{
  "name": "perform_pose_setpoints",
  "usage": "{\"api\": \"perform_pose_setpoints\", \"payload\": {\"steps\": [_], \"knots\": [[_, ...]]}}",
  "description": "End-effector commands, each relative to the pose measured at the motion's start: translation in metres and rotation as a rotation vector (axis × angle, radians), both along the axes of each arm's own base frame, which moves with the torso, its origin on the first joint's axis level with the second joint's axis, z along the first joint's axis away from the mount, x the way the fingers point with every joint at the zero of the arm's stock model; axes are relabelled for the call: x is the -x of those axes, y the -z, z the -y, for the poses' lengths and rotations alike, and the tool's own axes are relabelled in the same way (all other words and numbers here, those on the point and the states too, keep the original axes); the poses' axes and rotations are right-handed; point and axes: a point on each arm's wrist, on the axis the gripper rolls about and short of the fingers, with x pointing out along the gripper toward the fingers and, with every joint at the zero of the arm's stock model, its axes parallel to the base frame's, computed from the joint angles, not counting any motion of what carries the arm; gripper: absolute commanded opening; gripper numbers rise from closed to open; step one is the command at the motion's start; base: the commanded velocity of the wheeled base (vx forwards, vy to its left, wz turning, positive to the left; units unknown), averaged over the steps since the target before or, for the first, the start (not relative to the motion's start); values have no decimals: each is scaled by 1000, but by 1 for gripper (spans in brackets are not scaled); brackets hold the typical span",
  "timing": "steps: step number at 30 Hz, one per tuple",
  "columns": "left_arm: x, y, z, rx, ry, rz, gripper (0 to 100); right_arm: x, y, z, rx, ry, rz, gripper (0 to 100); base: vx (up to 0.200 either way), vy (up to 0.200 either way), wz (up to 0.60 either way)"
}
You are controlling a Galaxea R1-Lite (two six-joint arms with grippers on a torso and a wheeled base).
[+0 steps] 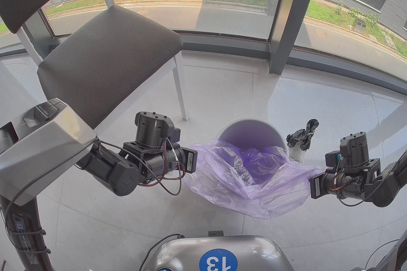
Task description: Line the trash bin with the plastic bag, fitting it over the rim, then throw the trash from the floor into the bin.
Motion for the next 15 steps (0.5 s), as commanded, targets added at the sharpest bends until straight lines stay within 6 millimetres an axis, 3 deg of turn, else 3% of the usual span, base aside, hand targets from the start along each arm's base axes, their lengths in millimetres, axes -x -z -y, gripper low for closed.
{"api": "perform_pose_setpoints", "payload": {"steps": [1,9,15], "knots": [[2,5,4,8,9,10,0,-7,9,0,-7,18,-21,0,0,0,0],[-3,9,7,23,2,35,0,-42,29,5,-47,89,2,0,0,0,0],[-10,18,10,48,-4,84,0,-61,25,6,-91,116,37,0,0,0,0]]}}
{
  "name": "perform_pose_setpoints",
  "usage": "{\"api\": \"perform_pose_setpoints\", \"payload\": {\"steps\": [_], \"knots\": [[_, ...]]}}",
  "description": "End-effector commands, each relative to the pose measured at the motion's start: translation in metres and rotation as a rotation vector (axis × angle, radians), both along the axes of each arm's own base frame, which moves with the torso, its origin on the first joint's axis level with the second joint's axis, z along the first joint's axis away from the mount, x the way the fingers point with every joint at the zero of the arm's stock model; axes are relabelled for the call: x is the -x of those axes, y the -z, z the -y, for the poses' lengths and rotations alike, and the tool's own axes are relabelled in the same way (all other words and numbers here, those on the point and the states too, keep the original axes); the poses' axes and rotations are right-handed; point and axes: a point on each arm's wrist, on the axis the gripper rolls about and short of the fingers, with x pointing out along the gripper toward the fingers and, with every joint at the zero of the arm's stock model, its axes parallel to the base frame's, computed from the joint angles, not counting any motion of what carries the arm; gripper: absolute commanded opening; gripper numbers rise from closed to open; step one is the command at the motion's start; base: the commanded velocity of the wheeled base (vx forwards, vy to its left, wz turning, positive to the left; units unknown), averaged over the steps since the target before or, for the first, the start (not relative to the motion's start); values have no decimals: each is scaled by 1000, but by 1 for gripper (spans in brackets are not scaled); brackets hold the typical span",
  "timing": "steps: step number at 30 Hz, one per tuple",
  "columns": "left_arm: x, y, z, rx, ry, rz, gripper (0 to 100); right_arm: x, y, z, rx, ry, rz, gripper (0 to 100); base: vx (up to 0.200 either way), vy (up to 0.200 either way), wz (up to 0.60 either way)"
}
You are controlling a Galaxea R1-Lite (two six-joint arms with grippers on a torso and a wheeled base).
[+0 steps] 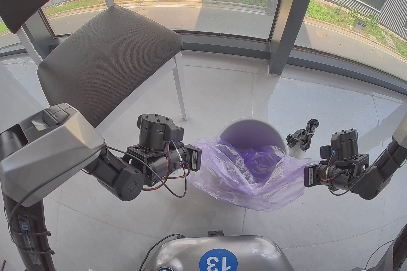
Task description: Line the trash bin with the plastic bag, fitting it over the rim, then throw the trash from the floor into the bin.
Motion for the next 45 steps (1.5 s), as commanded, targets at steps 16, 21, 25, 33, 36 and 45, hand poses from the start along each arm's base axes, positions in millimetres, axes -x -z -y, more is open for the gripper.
{"api": "perform_pose_setpoints", "payload": {"steps": [16,21,25,33,36,45], "knots": [[-2,16,-2,19,-20,-25,0,-3,4,2,-10,17,-11,0,0,0,0],[2,14,-3,43,-18,24,0,14,-6,3,10,-7,6,0,0,0,0],[3,13,-2,47,-13,27,0,23,-3,6,46,-32,-17,100,0,0,0],[11,11,-6,33,-41,23,0,47,-14,10,78,-80,32,100,0,0,0],[13,14,-8,27,-56,25,0,57,-23,13,85,-88,56,100,0,0,0],[15,31,-5,72,-50,78,0,91,-68,8,93,-160,180,100,0,0,0]]}}
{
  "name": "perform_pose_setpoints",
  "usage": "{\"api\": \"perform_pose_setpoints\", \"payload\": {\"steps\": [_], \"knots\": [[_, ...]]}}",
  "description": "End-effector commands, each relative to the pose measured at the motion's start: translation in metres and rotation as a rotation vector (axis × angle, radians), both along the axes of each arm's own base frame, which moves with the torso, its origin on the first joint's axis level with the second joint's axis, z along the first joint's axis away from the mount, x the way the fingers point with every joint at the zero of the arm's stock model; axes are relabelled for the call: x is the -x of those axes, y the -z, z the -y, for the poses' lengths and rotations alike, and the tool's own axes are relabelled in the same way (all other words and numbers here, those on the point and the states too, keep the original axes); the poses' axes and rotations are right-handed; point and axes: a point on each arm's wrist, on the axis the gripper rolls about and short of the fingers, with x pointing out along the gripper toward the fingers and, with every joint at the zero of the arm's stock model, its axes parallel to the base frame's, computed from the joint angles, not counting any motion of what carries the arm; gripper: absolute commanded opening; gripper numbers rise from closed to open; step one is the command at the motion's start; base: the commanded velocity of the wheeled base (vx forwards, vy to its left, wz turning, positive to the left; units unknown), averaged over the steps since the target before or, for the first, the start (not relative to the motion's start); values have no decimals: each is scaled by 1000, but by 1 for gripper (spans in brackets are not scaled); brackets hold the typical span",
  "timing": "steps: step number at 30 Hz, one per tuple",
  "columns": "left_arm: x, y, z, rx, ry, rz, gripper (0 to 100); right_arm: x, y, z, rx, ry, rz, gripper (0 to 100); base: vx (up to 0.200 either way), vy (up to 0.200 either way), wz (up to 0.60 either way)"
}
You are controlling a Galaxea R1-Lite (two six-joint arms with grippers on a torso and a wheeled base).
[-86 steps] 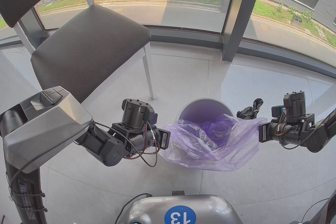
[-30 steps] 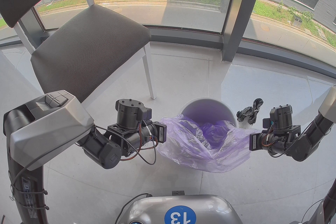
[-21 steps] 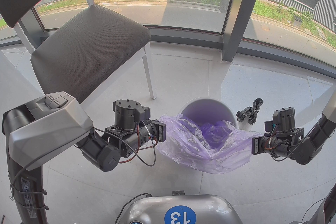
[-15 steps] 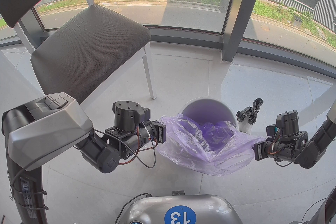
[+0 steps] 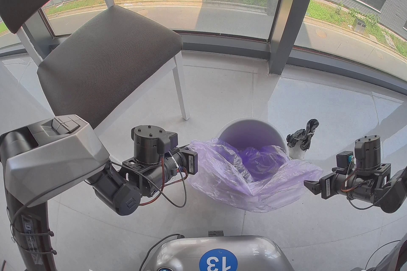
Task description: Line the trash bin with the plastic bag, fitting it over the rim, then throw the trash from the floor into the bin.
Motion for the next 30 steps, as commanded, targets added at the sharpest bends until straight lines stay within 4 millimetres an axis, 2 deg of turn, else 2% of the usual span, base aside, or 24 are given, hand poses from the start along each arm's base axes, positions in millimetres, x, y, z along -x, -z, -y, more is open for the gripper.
{"api": "perform_pose_setpoints", "payload": {"steps": [1,4,8,15,17,18,21,24,28,30], "knots": [[0,19,3,17,-1,2,0,25,-45,-12,-23,-85,132,100,0,0,0],[-1,23,4,59,-12,-9,0,30,-68,-31,-19,-144,157,100,0,0,0],[-1,20,7,107,-17,-11,0,25,-79,-52,-10,-174,183,100,0,0,0],[-5,20,12,130,-16,-2,0,25,-76,-83,9,-346,163,100,0,0,0],[-7,19,12,135,-20,2,0,25,-75,-87,20,-389,161,100,0,0,0],[-10,16,9,148,-39,21,0,21,-73,-95,56,-483,163,100,0,0,0],[-10,18,7,149,-46,26,0,10,-67,-104,118,-558,159,100,0,0,0],[-9,19,9,148,-42,23,0,3,-61,-111,146,-574,137,100,0,0,0],[-9,17,12,165,-34,48,0,-11,-40,-120,253,-642,97,100,0,0,0],[-8,16,11,167,-34,52,0,-15,-37,-123,263,-646,96,100,0,0,0]]}}
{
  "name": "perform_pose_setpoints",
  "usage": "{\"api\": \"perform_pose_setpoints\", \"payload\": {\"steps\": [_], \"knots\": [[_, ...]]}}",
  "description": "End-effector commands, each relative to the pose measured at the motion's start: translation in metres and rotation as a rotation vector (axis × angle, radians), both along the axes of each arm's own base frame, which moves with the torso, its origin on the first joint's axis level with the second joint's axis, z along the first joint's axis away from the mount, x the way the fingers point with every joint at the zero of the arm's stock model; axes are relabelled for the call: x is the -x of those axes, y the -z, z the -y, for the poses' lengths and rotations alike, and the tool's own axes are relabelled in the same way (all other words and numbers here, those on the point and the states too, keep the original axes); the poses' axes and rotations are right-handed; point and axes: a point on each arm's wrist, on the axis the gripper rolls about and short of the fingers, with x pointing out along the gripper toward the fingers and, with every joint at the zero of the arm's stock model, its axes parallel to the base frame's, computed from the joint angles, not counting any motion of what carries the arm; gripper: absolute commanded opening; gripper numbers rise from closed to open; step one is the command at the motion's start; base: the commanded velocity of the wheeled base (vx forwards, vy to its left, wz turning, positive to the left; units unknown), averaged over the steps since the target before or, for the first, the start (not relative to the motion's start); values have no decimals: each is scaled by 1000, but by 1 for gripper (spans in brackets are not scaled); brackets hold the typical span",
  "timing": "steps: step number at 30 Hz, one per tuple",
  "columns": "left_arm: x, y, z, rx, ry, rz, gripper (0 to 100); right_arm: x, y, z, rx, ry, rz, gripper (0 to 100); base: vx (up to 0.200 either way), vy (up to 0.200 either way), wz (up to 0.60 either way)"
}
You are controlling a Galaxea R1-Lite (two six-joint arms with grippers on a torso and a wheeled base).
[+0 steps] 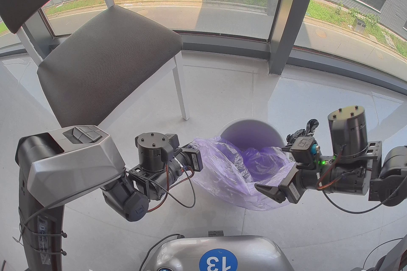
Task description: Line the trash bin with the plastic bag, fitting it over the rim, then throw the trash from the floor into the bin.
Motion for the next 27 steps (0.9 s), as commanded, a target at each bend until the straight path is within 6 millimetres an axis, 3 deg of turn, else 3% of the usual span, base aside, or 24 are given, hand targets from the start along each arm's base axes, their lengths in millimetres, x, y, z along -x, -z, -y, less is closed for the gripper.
{"api": "perform_pose_setpoints", "payload": {"steps": [1,4,5,13,16,21,27], "knots": [[2,-2,1,7,4,11,0,-18,24,-15,67,-28,-34,100,0,0,0],[5,1,0,-4,11,3,0,-19,25,-17,76,-36,-32,100,0,0,0],[6,1,1,-4,14,3,100,-21,25,-18,78,-37,-28,100,0,0,0],[6,-6,-11,8,-6,42,100,-34,40,-23,101,-16,-57,100,0,0,0],[15,-16,-29,-41,15,69,100,-33,45,-23,113,-19,-68,100,0,0,0],[42,-14,-49,-128,188,5,100,-34,49,-24,120,-20,-77,100,0,0,0],[46,-28,-59,-121,196,32,100,-34,51,-24,128,-22,-82,100,0,0,0]]}}
